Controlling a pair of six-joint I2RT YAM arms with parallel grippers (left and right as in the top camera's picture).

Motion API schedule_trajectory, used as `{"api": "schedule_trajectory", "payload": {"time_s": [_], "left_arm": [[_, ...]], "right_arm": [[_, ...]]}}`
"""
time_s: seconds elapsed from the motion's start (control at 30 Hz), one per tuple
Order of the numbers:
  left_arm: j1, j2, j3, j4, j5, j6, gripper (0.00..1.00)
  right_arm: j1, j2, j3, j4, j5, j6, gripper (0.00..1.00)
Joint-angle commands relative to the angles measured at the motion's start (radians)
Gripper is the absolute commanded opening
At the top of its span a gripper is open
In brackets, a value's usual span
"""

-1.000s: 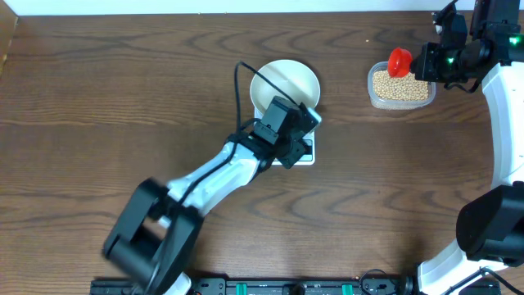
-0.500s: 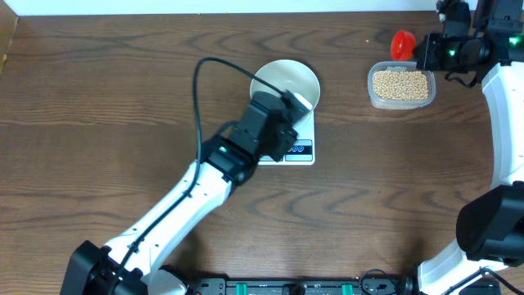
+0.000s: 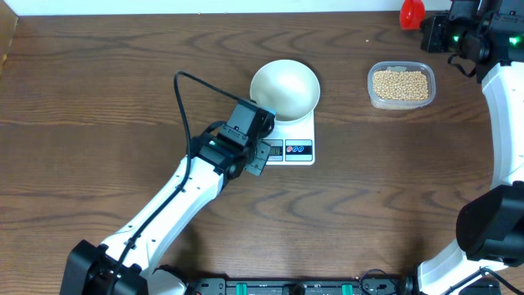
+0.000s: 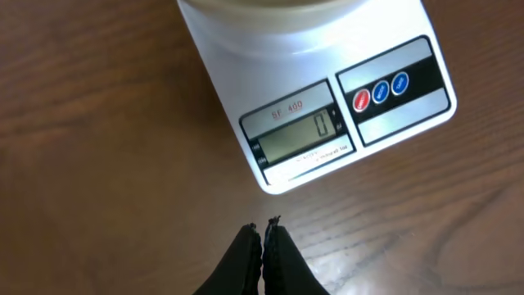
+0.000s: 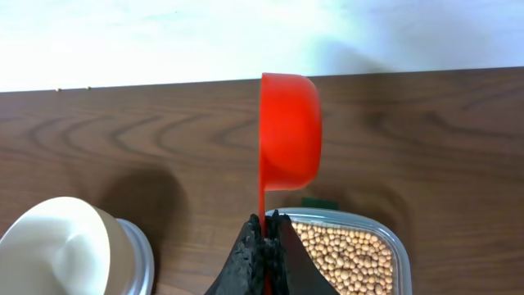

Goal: Scoop item into bowl and weigh 50g on scale
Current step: 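Pull the left gripper back from the scale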

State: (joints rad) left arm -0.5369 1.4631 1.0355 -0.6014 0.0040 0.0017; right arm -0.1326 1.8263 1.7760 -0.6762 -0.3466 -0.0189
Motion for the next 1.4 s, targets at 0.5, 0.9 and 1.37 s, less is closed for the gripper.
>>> {"api": "schedule_trajectory", "payload": {"time_s": [0.5,0.9,1.37], "left_arm": [[-0.08,0.006,0.003,-0.01,-0.013,-0.067,0.07],[-0.074,-0.285,0.017,-0.015,-0.122,-0.069,0.07],[-0.129,-0.339,-0.297,0.237,-0.121,-0.213,0.07]], "right_arm": [[-0.004,0.008,-0.005,0.002,0.004,-0.013,0.01],[-0.004,0.008,-0.005,-0.001,0.004,-0.012,0.01],[-0.004,0.009,-0.005,-0.019,-0.003,-0.012,0.01]]}}
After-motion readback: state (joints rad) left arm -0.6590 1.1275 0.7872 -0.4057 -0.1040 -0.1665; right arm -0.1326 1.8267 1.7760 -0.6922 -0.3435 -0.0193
